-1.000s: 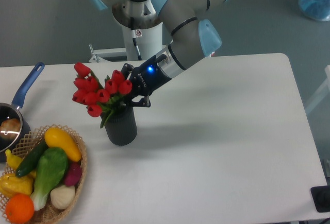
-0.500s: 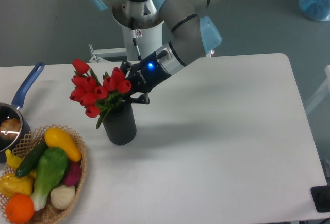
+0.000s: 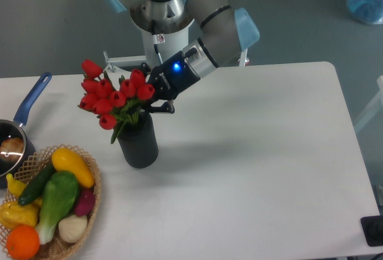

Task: Pick up the flowers from the vase
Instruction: 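Lift the gripped tulips upward, drawing the stems out of the vase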

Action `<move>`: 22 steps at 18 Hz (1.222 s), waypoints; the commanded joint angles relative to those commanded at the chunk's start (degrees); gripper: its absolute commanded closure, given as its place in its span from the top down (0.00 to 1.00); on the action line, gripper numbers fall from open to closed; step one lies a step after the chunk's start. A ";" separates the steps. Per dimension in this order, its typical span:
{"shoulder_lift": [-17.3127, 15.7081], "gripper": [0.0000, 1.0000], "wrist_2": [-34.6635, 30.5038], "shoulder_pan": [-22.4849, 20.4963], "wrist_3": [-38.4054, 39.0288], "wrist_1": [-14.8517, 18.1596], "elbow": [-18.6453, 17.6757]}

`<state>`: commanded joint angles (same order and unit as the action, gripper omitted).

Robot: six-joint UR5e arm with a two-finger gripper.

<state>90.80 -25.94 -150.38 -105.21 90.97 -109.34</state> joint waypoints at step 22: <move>-7.56 0.22 4.23 -1.32 13.79 3.42 5.53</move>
<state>83.23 -21.71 -151.70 -91.41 94.39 -103.80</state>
